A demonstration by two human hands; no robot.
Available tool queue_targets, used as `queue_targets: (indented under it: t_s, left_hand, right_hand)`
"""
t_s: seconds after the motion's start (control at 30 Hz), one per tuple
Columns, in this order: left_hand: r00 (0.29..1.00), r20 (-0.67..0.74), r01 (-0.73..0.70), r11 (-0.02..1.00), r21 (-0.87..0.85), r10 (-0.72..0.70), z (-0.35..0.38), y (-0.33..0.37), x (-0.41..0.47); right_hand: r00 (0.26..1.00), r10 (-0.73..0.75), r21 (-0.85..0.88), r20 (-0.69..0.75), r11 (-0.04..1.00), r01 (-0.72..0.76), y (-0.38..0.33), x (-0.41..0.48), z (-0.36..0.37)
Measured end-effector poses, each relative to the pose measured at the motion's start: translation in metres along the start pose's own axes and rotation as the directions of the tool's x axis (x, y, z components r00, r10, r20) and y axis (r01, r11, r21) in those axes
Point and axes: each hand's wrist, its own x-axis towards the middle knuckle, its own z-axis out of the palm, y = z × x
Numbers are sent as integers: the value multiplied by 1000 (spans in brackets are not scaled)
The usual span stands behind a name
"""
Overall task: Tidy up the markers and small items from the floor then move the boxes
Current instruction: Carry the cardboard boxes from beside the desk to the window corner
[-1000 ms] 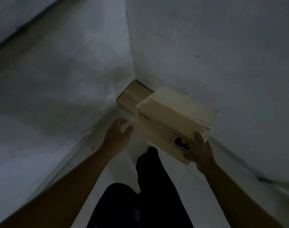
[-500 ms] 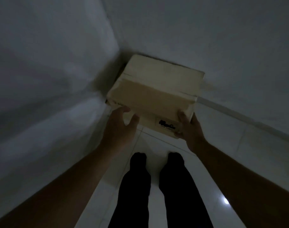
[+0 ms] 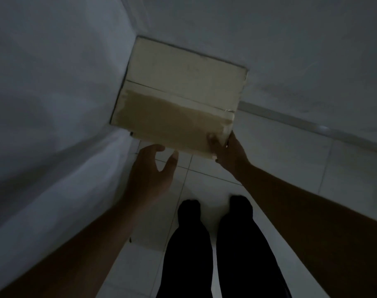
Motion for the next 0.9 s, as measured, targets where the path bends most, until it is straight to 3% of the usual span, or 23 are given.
queue_targets:
  t_s: [0.1,0.27,0.5,0.67,0.9]
  left_hand:
    - [1000,12,-4,1000,4,4,0,2,-5]
    - [999,33,-33,999,-6,33,-11,21,-27]
    - [989,58,-142,989,41,139,-42,71,-75]
    - [955,144,-270,961,53,261,-58,127,-139]
    - [869,326,-427,897,116,372,-47,187,-237]
  right_hand:
    - [999,19,-149,-40,989,-25,-6,1,-7]
    - [978,-19,-219,-208,975,-27,-33,-20,-21]
    - [985,16,-216,-174,975,-54,-61,-125,-80]
    - [972,5,-97,-233,995,-29,-66,-235,-147]
    - [930,112,161,-349,985,-58,-37,-374,-215]
